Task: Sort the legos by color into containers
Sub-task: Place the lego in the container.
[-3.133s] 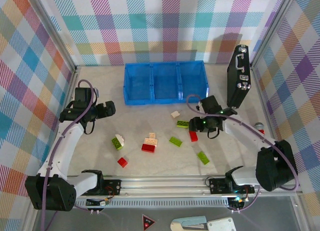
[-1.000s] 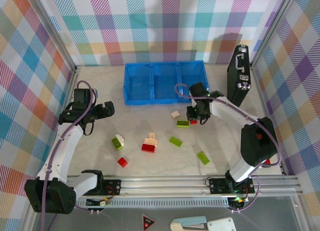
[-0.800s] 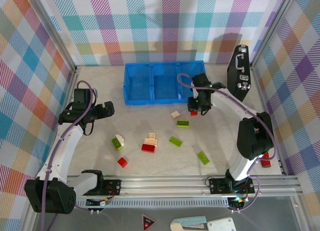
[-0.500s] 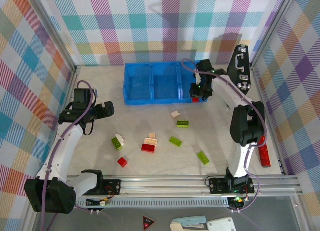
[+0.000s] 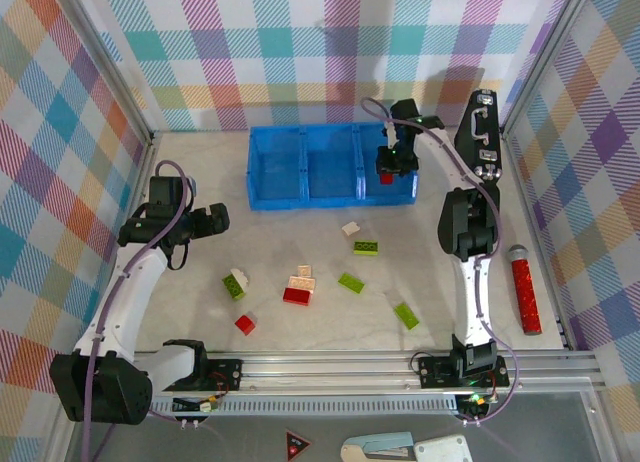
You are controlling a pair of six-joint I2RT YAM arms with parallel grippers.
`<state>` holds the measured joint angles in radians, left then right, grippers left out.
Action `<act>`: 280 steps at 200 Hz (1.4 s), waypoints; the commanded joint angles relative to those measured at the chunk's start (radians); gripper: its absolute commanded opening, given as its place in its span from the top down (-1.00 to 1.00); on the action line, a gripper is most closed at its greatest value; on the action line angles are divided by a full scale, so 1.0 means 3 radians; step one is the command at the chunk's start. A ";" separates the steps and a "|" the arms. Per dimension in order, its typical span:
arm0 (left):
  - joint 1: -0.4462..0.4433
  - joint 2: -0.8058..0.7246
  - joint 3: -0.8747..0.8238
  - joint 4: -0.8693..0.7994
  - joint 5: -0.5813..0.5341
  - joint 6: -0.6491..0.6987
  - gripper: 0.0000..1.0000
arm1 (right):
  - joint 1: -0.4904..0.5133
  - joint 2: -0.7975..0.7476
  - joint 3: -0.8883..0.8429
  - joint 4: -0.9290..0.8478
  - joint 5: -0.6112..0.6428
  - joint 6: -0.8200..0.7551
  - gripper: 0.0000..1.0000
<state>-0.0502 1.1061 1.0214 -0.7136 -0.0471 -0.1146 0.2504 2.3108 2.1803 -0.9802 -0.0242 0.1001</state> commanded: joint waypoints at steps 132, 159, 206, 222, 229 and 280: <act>0.0022 0.0060 -0.0004 -0.0109 -0.0055 0.0030 -1.00 | -0.0006 0.0572 0.0239 -0.0123 -0.0089 -0.0048 0.42; 0.0020 0.0066 -0.0004 -0.0112 -0.0052 0.0029 -1.00 | -0.0004 0.0631 0.0234 -0.0113 -0.0108 -0.0025 0.40; 0.0022 0.0070 -0.0004 -0.0113 -0.0037 0.0030 -0.99 | -0.0006 0.0570 0.0232 -0.0113 -0.0116 0.0003 0.27; 0.0020 0.0071 -0.0004 -0.0112 -0.0035 0.0029 -1.00 | -0.0004 0.0509 0.0233 -0.0128 -0.0114 0.0009 0.22; 0.0021 0.0070 -0.0004 -0.0112 -0.0032 0.0029 -0.99 | -0.0001 0.0476 0.0233 -0.0134 -0.0116 0.0014 0.21; 0.0022 0.0055 -0.0005 -0.0112 -0.0002 0.0029 -0.99 | 0.0017 0.0233 0.0224 -0.0231 -0.0109 0.0019 0.15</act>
<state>-0.0502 1.1259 1.0214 -0.7315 -0.0463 -0.1146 0.2508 2.4691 2.2528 -1.0134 -0.0425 0.0959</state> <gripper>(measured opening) 0.997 0.422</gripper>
